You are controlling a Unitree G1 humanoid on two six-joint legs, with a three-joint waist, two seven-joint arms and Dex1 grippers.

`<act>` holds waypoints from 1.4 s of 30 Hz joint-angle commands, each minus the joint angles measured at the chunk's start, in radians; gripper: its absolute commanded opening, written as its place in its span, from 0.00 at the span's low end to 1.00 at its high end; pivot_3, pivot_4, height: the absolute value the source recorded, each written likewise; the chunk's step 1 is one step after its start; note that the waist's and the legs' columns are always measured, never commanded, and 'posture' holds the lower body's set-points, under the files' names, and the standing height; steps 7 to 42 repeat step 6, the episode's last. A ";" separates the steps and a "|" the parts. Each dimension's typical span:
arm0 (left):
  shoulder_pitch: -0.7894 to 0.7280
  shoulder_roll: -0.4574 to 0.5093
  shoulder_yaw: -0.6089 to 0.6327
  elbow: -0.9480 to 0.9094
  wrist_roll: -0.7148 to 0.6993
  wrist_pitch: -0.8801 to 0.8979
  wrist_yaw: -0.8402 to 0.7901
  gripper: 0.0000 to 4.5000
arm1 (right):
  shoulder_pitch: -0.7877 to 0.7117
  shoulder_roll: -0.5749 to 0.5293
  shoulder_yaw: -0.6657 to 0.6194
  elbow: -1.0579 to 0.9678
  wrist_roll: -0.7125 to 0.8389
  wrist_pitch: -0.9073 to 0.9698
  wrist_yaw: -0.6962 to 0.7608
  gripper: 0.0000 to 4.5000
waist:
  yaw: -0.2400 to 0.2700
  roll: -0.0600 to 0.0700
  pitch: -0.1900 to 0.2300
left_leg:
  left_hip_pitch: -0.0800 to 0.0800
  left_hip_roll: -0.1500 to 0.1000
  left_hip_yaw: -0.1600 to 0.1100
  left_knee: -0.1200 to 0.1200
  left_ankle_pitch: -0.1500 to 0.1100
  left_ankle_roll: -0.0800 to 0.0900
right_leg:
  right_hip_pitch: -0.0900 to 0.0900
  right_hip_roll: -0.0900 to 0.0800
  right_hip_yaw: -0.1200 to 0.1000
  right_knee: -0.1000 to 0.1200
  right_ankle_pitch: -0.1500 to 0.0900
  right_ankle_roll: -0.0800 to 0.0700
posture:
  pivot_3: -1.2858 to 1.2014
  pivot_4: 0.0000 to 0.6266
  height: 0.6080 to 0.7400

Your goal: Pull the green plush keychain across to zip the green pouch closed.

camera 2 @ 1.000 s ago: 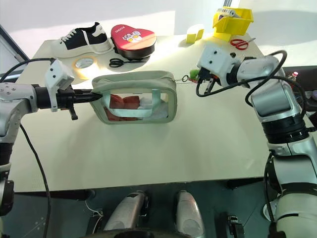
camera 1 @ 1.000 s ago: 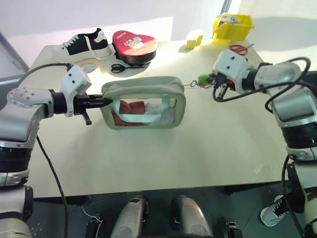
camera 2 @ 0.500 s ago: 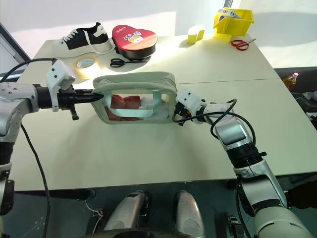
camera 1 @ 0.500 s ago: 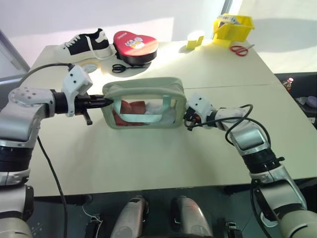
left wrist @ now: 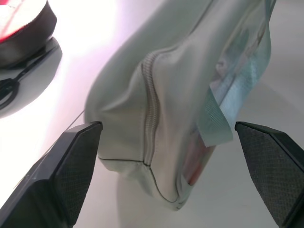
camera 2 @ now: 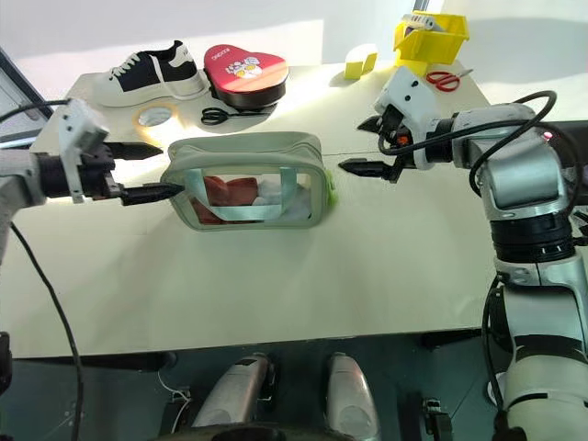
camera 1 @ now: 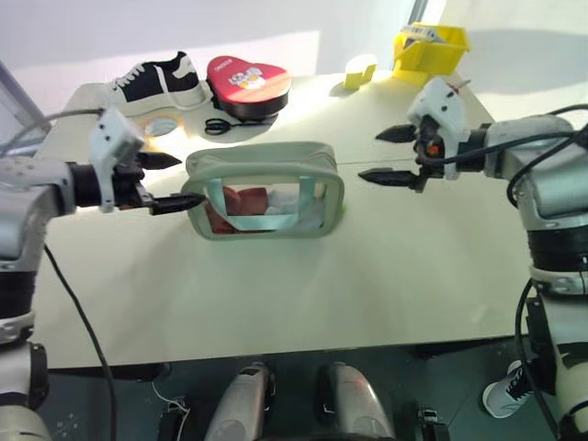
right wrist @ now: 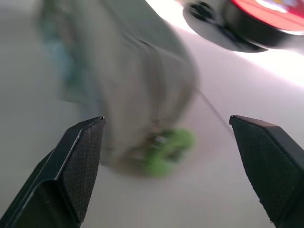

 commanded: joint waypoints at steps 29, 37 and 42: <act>-0.010 0.054 0.088 -0.011 -0.040 0.029 0.001 0.99 | -0.015 0.040 -0.017 -0.102 0.048 0.034 -0.093 1.00 | 0.003 0.000 0.000 | 0.000 0.000 0.001 0.002 0.000 0.000 | 0.001 -0.001 0.001 -0.003 0.000 -0.001 | 0.52 0.24 1.00; -0.010 0.054 0.088 -0.011 -0.040 0.029 0.001 0.99 | -0.015 0.040 -0.017 -0.102 0.048 0.034 -0.093 1.00 | 0.003 0.000 0.000 | 0.000 0.000 0.001 0.002 0.000 0.000 | 0.001 -0.001 0.001 -0.003 0.000 -0.001 | 0.52 0.24 1.00; -0.010 0.054 0.088 -0.011 -0.040 0.029 0.001 0.99 | -0.015 0.040 -0.017 -0.102 0.048 0.034 -0.093 1.00 | 0.003 0.000 0.000 | 0.000 0.000 0.001 0.002 0.000 0.000 | 0.001 -0.001 0.001 -0.003 0.000 -0.001 | 0.52 0.24 1.00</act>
